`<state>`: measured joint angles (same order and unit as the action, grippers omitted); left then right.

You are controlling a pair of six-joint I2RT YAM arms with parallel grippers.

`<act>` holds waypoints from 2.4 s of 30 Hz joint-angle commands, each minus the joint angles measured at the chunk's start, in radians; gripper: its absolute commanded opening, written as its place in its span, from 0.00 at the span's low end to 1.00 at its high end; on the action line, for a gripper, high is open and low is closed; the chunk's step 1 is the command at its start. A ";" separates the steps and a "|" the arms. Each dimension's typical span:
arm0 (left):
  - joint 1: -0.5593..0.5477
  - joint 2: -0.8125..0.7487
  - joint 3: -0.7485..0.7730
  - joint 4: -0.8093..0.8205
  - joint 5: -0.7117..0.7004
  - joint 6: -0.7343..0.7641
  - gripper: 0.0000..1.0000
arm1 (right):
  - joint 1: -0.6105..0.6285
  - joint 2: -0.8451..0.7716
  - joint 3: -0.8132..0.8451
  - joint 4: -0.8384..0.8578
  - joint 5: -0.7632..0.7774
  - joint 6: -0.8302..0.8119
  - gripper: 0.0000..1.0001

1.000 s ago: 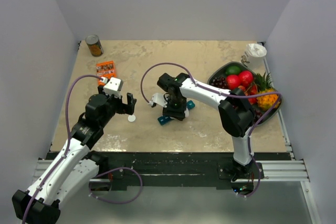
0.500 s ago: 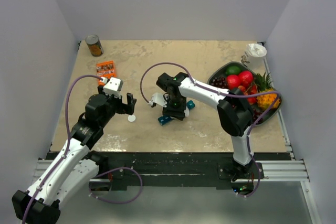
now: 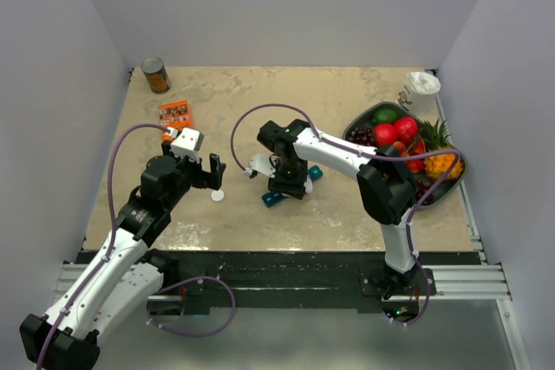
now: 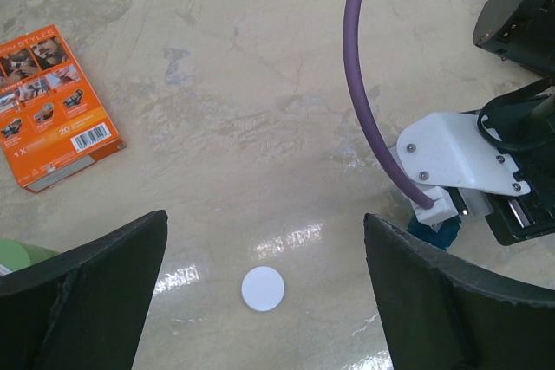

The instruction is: Sort the pills into containers

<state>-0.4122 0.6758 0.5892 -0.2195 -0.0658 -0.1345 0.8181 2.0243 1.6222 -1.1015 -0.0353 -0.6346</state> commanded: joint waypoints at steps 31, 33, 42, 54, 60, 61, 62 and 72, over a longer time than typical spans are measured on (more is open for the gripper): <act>0.018 -0.010 0.026 0.025 0.012 0.015 0.99 | 0.016 0.028 0.077 -0.050 0.009 0.004 0.00; 0.018 -0.010 0.027 0.025 0.015 0.013 0.99 | 0.016 0.034 0.079 -0.061 0.000 0.000 0.00; 0.018 -0.013 0.026 0.023 0.014 0.013 0.99 | 0.013 0.033 0.074 -0.037 0.023 0.021 0.00; 0.019 -0.015 0.026 0.022 0.012 0.013 0.99 | 0.007 0.007 0.070 -0.035 -0.006 0.021 0.00; 0.019 -0.012 0.026 0.023 0.012 0.012 0.99 | -0.007 -0.024 0.054 -0.018 -0.035 0.013 0.00; 0.019 -0.012 0.026 0.025 0.012 0.013 0.99 | -0.008 -0.035 0.050 -0.014 -0.043 0.013 0.00; 0.019 -0.010 0.026 0.022 0.012 0.013 0.99 | -0.008 -0.041 0.045 -0.011 -0.049 0.012 0.00; 0.019 -0.013 0.024 0.022 0.012 0.013 0.99 | -0.020 -0.075 0.036 0.006 -0.080 0.006 0.00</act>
<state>-0.3996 0.6727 0.5892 -0.2195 -0.0563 -0.1345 0.8055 2.0167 1.6604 -1.1076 -0.0788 -0.6281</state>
